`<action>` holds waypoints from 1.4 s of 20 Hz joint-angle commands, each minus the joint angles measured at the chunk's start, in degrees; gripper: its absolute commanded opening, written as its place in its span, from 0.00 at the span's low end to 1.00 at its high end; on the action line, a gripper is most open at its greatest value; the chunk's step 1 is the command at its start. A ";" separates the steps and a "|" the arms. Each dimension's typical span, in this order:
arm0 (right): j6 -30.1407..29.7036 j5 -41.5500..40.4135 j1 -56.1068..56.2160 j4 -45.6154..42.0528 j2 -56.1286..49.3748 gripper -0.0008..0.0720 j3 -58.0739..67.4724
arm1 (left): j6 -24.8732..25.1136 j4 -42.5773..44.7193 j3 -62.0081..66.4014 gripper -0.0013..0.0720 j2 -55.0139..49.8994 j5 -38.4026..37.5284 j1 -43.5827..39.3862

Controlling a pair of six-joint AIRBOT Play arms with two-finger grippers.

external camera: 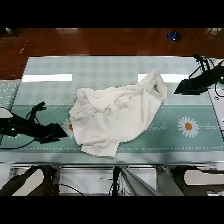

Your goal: Fold the shirts.

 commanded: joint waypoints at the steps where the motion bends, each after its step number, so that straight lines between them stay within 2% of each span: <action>1: -1.42 2.32 -3.30 3.65 -0.52 0.74 -3.26 | 0.63 -2.67 -5.16 1.00 0.17 2.47 -1.05; 4: -2.19 2.12 -3.34 3.72 -0.52 0.74 -7.04 | -0.31 -5.09 -5.29 1.00 0.13 6.91 -5.64; 7: -2.62 1.81 -3.30 4.52 -0.52 0.74 -9.46 | -4.07 -5.88 -5.29 1.00 -0.57 12.87 -12.37; 11: -2.84 1.44 -3.34 5.53 -0.48 0.74 -9.57 | -7.34 -7.26 -5.29 1.00 -5.27 18.53 -20.81; 12: -2.84 1.29 -3.34 5.73 -0.46 0.74 -9.57 | -7.96 -8.26 -5.27 0.97 -6.97 20.02 -22.62; 13: -2.84 1.25 -3.34 6.05 -0.48 0.74 -9.57 | -9.31 -8.85 -5.27 0.82 -8.52 21.68 -23.85; 15: -2.84 1.22 -3.34 7.21 -0.48 0.74 -9.57 | -9.92 -9.90 -5.27 0.19 -10.71 23.74 -24.65; 17: -3.15 0.31 -3.30 8.83 -0.48 0.74 -9.57 | -8.44 -9.92 -5.27 0.09 -10.58 23.91 -24.48; 18: -3.23 -0.81 -3.30 10.10 -0.48 0.74 -9.57 | -7.87 -9.88 -5.20 0.06 -10.38 23.30 -24.46; 21: -3.19 -4.98 -3.30 14.01 -0.72 0.75 -9.57 | -6.97 -9.88 -4.96 0.06 -9.27 21.84 -24.46; 28: -2.12 -6.60 -1.01 14.69 -5.33 0.75 -10.71 | -6.82 -9.70 -3.48 0.06 -2.34 21.51 -24.39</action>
